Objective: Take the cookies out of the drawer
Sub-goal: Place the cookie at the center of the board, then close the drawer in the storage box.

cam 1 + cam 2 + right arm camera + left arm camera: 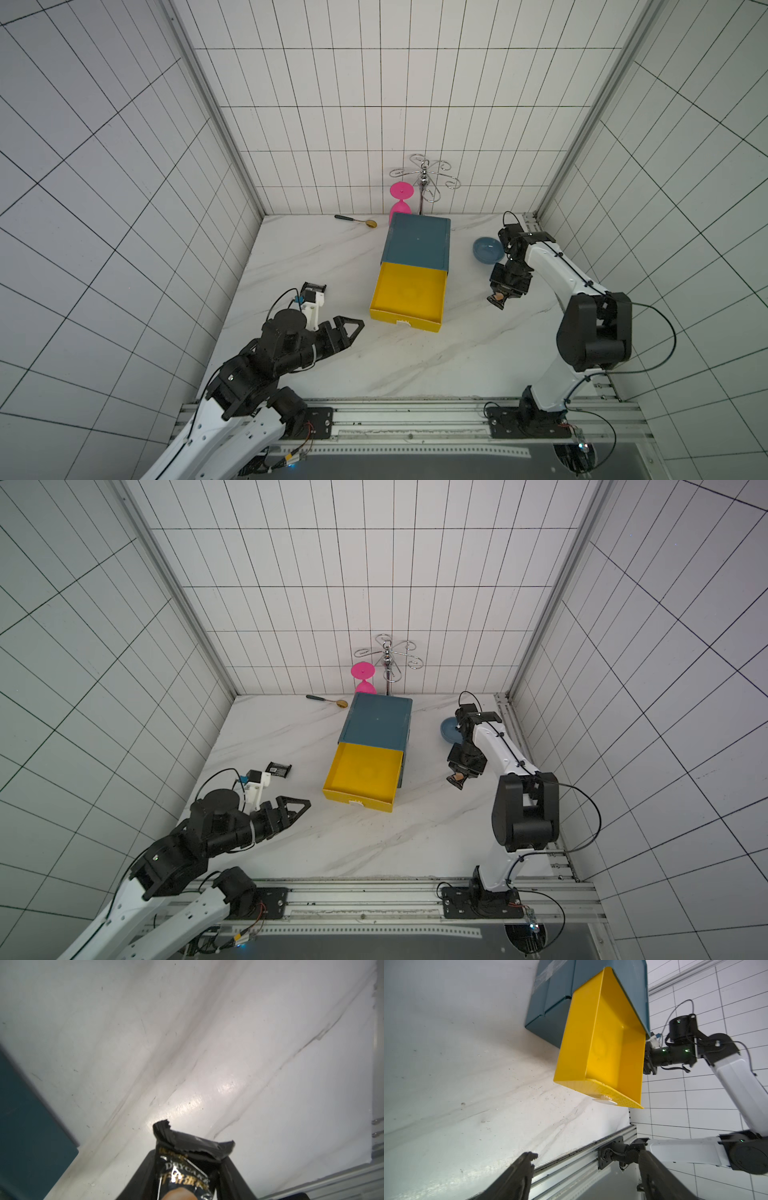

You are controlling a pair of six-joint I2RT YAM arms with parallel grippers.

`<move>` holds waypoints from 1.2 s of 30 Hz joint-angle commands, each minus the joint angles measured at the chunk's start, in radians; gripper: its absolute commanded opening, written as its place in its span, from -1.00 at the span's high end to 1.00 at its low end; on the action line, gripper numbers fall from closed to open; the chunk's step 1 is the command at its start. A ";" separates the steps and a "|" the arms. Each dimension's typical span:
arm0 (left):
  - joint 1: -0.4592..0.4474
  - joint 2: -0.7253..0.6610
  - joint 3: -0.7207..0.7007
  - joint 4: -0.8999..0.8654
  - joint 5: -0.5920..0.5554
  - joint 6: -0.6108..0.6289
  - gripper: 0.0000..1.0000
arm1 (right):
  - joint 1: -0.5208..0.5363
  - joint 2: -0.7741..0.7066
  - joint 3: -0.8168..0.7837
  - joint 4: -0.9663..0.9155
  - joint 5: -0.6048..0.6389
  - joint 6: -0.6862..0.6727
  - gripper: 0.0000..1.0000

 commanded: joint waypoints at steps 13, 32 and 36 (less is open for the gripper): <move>-0.403 0.216 -0.088 0.417 -0.294 -0.192 -0.64 | -0.069 0.017 0.069 0.070 -0.053 -0.083 -0.24; -0.405 0.374 -0.108 0.593 -0.346 -0.221 0.35 | 0.293 -0.059 0.465 0.090 -0.522 -0.069 1.00; -0.405 0.397 -0.114 0.614 -0.402 -0.224 0.36 | 0.326 0.006 0.461 0.115 -0.510 -0.073 1.00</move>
